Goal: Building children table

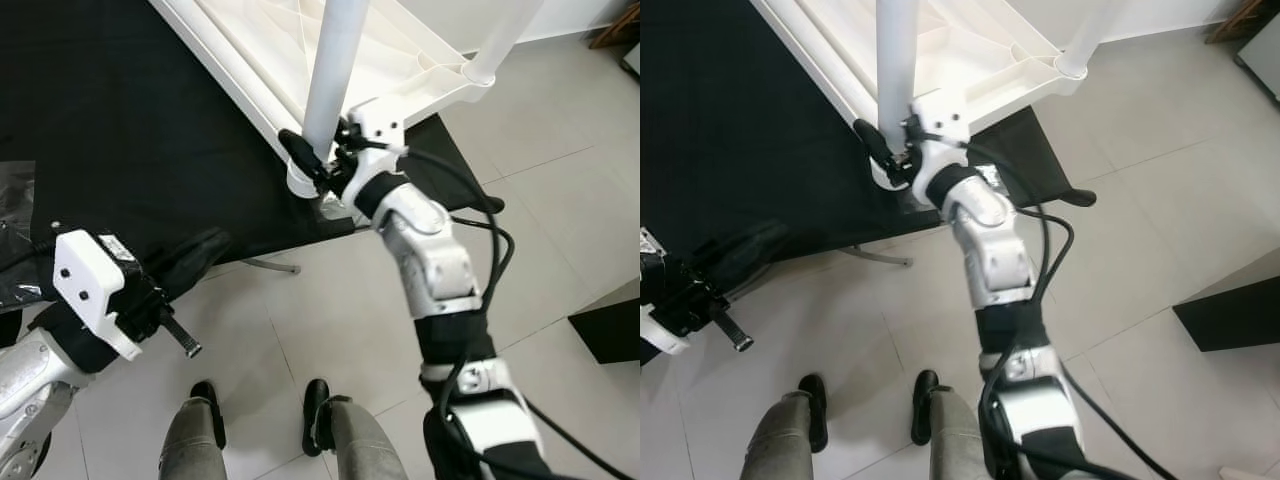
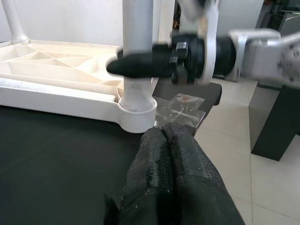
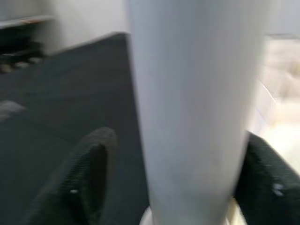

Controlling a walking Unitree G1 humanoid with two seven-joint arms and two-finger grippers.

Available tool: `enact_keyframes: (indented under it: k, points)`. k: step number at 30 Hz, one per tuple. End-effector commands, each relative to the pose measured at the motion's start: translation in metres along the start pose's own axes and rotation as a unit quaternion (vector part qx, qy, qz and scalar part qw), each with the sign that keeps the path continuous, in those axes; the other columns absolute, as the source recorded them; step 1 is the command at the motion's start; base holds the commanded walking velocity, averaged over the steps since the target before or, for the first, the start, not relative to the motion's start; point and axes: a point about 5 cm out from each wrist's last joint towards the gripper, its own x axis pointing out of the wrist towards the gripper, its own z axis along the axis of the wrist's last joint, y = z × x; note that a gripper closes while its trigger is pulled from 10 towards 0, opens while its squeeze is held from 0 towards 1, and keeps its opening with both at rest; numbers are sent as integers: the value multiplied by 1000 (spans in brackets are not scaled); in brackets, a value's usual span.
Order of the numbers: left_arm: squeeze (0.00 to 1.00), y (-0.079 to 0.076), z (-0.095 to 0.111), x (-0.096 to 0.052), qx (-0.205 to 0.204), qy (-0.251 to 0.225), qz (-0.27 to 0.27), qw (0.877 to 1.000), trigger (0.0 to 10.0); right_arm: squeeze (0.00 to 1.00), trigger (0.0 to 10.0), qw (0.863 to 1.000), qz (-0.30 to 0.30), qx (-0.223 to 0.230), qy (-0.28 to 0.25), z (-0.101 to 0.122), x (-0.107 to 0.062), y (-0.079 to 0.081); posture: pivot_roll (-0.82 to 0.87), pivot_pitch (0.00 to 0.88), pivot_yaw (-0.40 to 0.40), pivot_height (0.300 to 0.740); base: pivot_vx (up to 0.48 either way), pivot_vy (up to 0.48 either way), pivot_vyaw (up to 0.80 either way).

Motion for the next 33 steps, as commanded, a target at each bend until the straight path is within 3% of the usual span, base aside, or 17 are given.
enact_keyframes:
  k: [1,4,6,13,18,19,21,22,29,32,33]
  points:
    - [0,-1,-2,-3,-3,5,-1,1000,10000,0,10000,997,75,-12,-4,5,2,4,96,398,-158,740,0,0,0]
    - [0,2,0,-6,4,8,5,1000,10000,0,10000,981,179,-75,3,27,4,-11,106,403,-169,740,0,0,0]
    - [0,2,1,-7,6,9,8,1000,10000,0,10000,975,204,-84,8,32,5,-18,110,407,-169,740,0,0,0]
    - [0,2,3,-9,9,13,10,1000,10000,0,10000,954,290,-74,30,40,10,-29,124,414,-169,740,0,0,0]
    - [0,1,4,-10,10,14,10,1000,10000,0,10000,946,317,-64,38,44,12,-31,133,419,-171,740,0,0,0]
    - [0,1,4,-11,10,15,11,1000,10000,0,9059,941,329,-60,45,44,13,-32,137,422,-172,740,0,0,0]
    - [0,1,5,-11,10,15,11,1000,10000,0,9059,937,341,-58,49,44,13,-33,137,422,-172,740,0,0,0]
    - [0,1,5,-12,10,16,12,1000,10000,0,0,934,350,-56,53,44,13,-33,139,423,-172,740,0,0,0]
    - [0,0,5,-12,8,16,12,1000,10000,0,0,921,380,-55,66,43,12,-35,134,430,-168,740,0,0,0]
    - [0,-1,5,-12,6,16,11,1000,10000,0,0,924,372,-59,69,41,12,-36,133,435,-168,740,0,0,0]
    - [0,-1,5,-12,6,17,11,1000,10000,0,0,933,346,-69,73,38,13,-37,133,437,-169,740,0,0,0]
